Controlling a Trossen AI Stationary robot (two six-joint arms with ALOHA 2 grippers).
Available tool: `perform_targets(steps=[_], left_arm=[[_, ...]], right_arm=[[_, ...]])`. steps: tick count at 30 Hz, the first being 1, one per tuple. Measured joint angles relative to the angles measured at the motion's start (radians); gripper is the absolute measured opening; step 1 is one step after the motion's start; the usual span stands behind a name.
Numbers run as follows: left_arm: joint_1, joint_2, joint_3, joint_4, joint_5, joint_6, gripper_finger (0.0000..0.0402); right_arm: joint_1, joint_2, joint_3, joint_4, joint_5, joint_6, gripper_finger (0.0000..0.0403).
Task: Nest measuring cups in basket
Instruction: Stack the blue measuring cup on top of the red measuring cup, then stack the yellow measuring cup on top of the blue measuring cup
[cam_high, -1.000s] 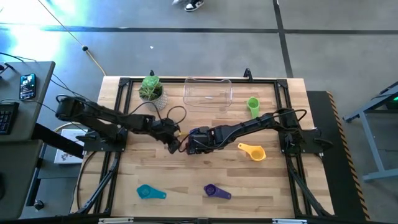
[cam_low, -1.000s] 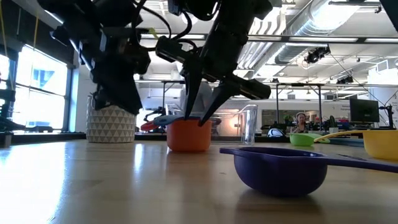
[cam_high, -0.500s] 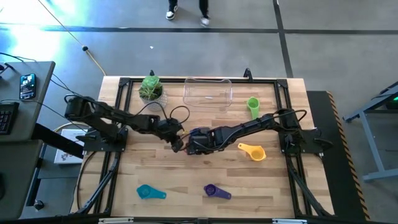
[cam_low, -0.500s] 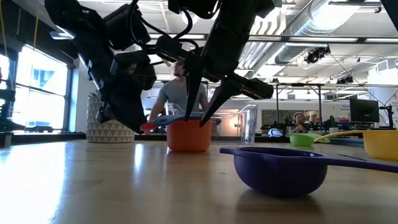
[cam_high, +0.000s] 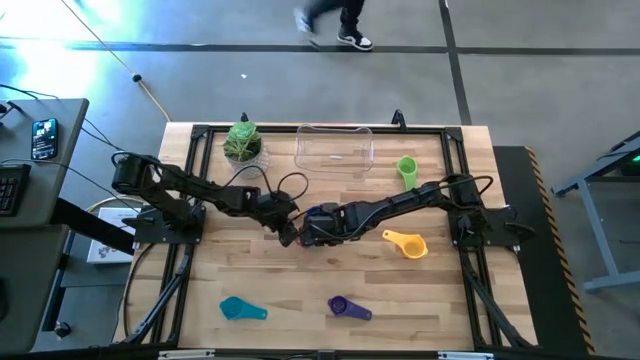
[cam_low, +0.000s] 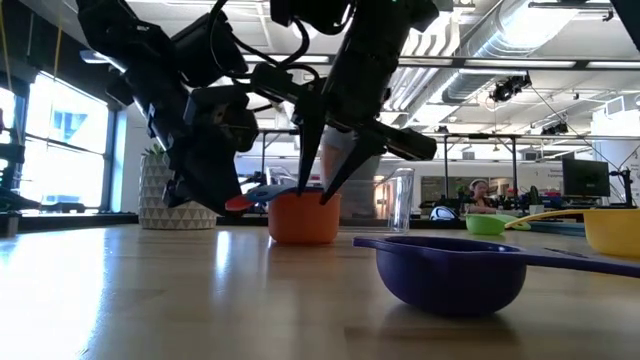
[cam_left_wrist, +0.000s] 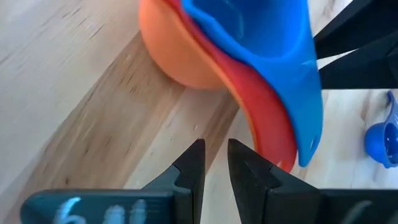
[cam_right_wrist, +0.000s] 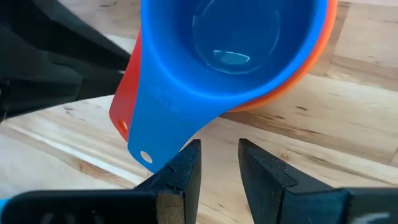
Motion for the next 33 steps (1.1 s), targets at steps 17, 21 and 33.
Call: perform_targets(steps=[17, 21, 33], left_arm=[[-0.006, 0.0, 0.0, 0.046, 0.051, 0.13, 0.006], [-0.006, 0.0, 0.0, 0.047, 0.077, 0.131, 0.006], [0.0, -0.114, -0.001, -0.076, 0.109, 0.129, 0.006]], right_arm=[[-0.04, 0.0, 0.0, 0.035, -0.07, -0.125, 0.0099], [-0.039, 0.0, 0.0, 0.037, -0.086, -0.123, 0.0099], [-0.039, -0.03, 0.097, -0.102, -0.085, -0.205, 0.0099]])
